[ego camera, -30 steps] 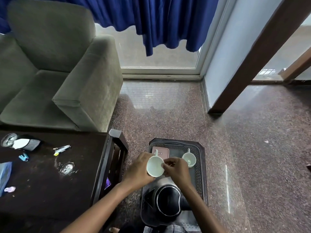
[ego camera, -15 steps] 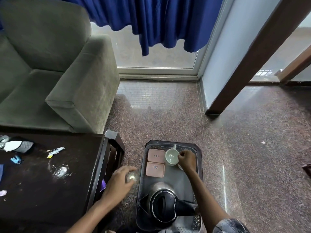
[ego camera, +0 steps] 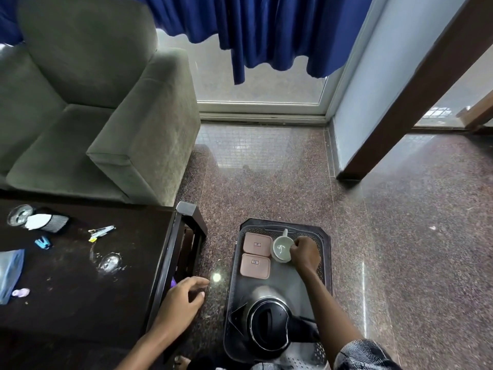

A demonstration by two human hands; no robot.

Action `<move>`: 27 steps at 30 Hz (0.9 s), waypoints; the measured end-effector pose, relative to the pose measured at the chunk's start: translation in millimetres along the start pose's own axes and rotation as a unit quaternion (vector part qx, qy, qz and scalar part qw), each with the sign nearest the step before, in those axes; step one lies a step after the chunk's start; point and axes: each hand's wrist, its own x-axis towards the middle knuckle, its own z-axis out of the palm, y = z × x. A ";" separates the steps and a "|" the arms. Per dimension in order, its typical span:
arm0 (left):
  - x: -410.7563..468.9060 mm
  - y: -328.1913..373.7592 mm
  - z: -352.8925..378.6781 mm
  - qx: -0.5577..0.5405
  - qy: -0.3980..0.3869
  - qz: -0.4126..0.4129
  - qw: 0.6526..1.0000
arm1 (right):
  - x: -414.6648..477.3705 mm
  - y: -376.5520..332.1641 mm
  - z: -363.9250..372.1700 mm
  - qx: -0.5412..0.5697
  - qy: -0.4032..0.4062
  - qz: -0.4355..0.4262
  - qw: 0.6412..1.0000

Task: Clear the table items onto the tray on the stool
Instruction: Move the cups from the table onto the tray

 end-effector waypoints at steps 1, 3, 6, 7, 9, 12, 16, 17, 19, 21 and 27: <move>-0.6 -0.6 0.6 0.000 -0.004 -0.001 1.000 | -0.2 0.1 1.2 -0.008 0.005 -0.004 1.000; -2.0 -1.7 1.4 0.002 -0.008 -0.002 1.000 | 0.2 -0.3 3.1 -0.021 0.012 -0.010 1.000; -3.3 -3.4 1.9 -0.002 -0.010 -0.009 1.000 | 2.9 0.8 3.9 -0.030 0.009 -0.015 0.999; -3.5 -3.9 1.8 -0.004 -0.011 -0.011 1.000 | 4.3 1.7 4.3 -0.032 0.006 -0.017 0.999; -3.5 -4.6 1.3 -0.007 -0.011 -0.014 1.000 | 7.4 3.2 6.1 -0.036 -0.001 -0.020 0.999; -3.6 -5.7 0.3 -0.010 -0.008 -0.019 1.000 | 11.3 2.6 10.3 -0.044 -0.013 -0.022 0.999; -4.5 -8.1 1.3 -0.009 -0.015 -0.029 0.999 | 14.8 3.5 14.7 -0.063 -0.027 -0.028 0.997; -4.3 -8.4 1.6 -0.011 -0.016 -0.030 0.999 | 16.2 4.5 16.1 -0.070 -0.031 -0.032 0.997; -4.1 -8.1 2.2 -0.013 -0.016 -0.032 0.999 | 17.9 6.3 19.0 -0.084 -0.032 -0.033 0.995; -4.1 -7.4 2.5 -0.016 -0.018 -0.034 0.999 | 18.1 7.3 20.9 -0.093 -0.025 -0.030 0.995; -4.4 -9.6 3.6 -0.023 -0.018 -0.042 0.999 | 18.6 9.6 22.1 -0.097 -0.022 -0.015 0.995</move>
